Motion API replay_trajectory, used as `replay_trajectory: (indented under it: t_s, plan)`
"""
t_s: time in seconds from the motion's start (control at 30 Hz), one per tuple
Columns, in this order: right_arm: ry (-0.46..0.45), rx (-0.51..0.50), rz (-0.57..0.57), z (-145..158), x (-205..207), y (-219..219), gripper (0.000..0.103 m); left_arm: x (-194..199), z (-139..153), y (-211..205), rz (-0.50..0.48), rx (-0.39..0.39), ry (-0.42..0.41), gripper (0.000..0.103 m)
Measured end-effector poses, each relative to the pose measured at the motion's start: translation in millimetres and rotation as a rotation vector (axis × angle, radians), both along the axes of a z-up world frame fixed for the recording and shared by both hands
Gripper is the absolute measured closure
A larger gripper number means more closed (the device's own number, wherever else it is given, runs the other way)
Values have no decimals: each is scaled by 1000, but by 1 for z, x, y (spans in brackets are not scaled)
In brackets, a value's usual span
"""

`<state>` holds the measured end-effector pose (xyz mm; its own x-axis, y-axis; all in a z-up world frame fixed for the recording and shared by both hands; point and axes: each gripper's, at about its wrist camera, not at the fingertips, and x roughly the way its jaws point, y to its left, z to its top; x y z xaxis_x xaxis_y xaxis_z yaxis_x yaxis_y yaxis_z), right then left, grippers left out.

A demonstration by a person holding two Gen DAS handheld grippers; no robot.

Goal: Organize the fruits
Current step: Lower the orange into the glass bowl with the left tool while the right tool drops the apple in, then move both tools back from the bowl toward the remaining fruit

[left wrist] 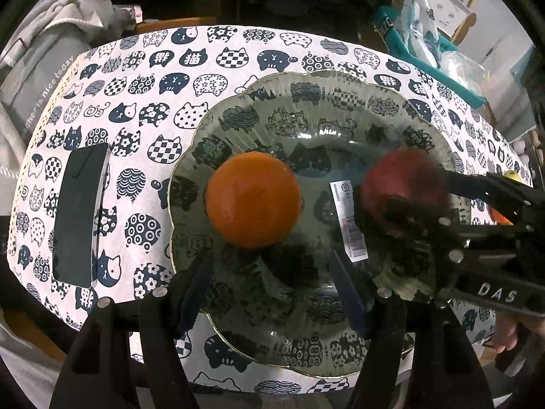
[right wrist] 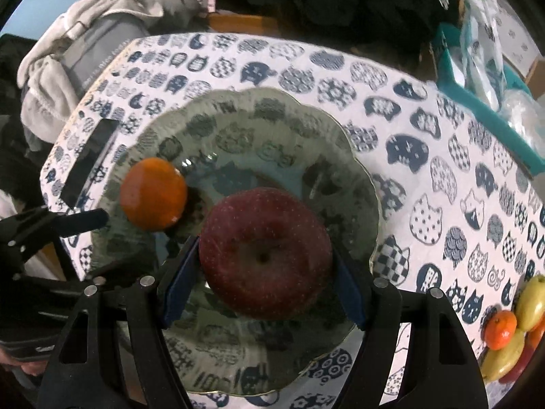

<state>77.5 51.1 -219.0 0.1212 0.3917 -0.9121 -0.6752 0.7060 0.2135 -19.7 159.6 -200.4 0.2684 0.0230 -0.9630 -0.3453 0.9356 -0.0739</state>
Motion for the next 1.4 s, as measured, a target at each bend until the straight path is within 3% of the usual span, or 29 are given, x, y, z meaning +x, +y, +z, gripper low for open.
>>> replay_trajectory:
  t_s: [0.23,0.47,0.87,1.4]
  plan:
    - [-3,58,-52,15,6,-11,31,1,2,-2,-5,9,-5,32]
    - [-65,100,-70,44,3,-21,31,5,16,-11,-17,15,-46,32]
    - [-258,120,-190,113,3,-74,27,14,62,-48,-86,19,-165,30]
    - [-401,182,-320,178,-7,-163,22,19,123,-105,-186,-9,-313,26]
